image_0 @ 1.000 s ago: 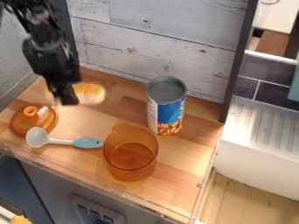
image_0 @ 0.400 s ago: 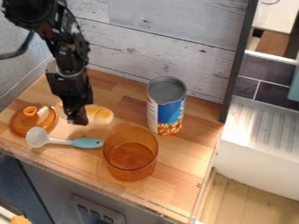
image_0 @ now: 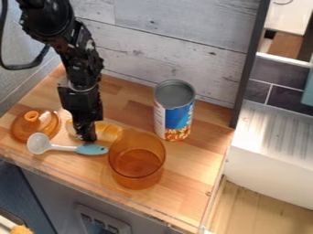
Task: Move the yellow object to the center of the table
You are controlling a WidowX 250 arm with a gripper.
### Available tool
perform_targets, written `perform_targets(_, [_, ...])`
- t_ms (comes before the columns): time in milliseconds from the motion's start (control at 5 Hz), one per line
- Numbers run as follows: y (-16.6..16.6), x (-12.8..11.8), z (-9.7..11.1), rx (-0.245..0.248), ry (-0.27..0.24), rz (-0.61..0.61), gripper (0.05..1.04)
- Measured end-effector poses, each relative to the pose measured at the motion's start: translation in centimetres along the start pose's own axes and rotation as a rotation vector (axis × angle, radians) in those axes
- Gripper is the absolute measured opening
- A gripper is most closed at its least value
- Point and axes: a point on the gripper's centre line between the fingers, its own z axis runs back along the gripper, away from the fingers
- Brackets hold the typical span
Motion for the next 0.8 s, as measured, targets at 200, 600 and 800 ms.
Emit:
perform_targets(200, [0.0,-0.1,0.0,0.016,-0.012,-0.008,0.67])
perform_targets(600, [0.6,-0.2,0.4,0.015,-0.063,0.002,1.009])
perform_targets(800, [-0.3,0.3,2.6,-0.04,-0.053,0.031,1.003])
